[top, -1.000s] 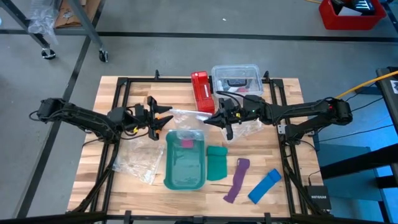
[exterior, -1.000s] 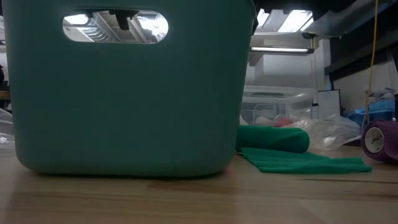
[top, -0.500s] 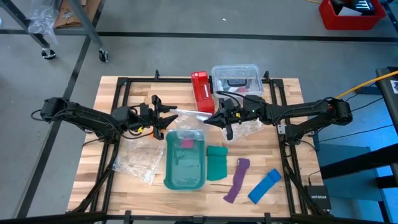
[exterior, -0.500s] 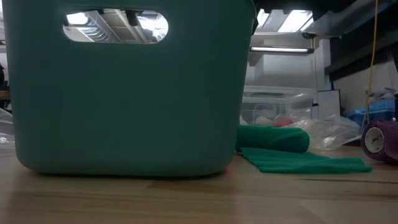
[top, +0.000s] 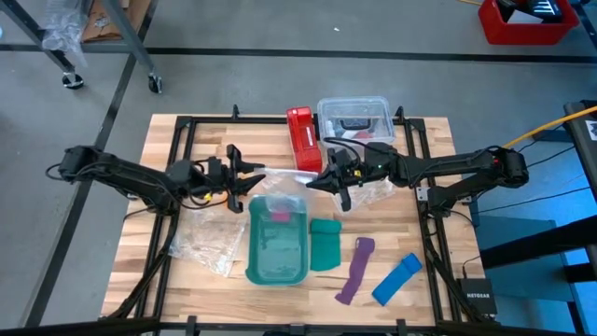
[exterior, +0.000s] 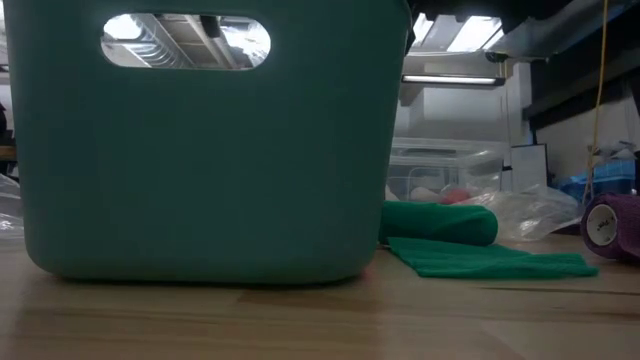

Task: Roll bandage
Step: Open the transparent zip bag

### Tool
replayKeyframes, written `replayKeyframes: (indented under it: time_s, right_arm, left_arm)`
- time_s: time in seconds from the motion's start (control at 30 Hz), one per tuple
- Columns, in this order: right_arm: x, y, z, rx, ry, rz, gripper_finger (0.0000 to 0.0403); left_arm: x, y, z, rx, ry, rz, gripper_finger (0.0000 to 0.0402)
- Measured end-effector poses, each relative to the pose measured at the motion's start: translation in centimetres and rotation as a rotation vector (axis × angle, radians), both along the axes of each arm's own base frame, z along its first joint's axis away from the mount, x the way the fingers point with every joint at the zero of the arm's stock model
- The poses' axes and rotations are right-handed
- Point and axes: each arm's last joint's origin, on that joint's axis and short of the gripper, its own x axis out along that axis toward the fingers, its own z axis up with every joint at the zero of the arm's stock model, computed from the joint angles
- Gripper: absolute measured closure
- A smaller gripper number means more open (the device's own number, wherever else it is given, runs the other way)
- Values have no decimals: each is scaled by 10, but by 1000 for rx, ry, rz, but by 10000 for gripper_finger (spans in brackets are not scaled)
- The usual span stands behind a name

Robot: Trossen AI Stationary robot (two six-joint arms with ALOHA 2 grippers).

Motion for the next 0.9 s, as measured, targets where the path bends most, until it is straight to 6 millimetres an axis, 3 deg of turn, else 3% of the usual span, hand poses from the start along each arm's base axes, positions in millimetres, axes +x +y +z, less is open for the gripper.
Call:
replayKeyframes:
  time_s: [0.43, 0.9]
  right_arm:
    - [0, 1, 0, 1, 1, 20, 402]
    - [0, 1, 0, 1, 0, 19, 402]
  left_arm:
    - [-9, 1, -2, -32, 103, -12, 285]
    - [-9, 1, -1, -39, 98, -15, 285]
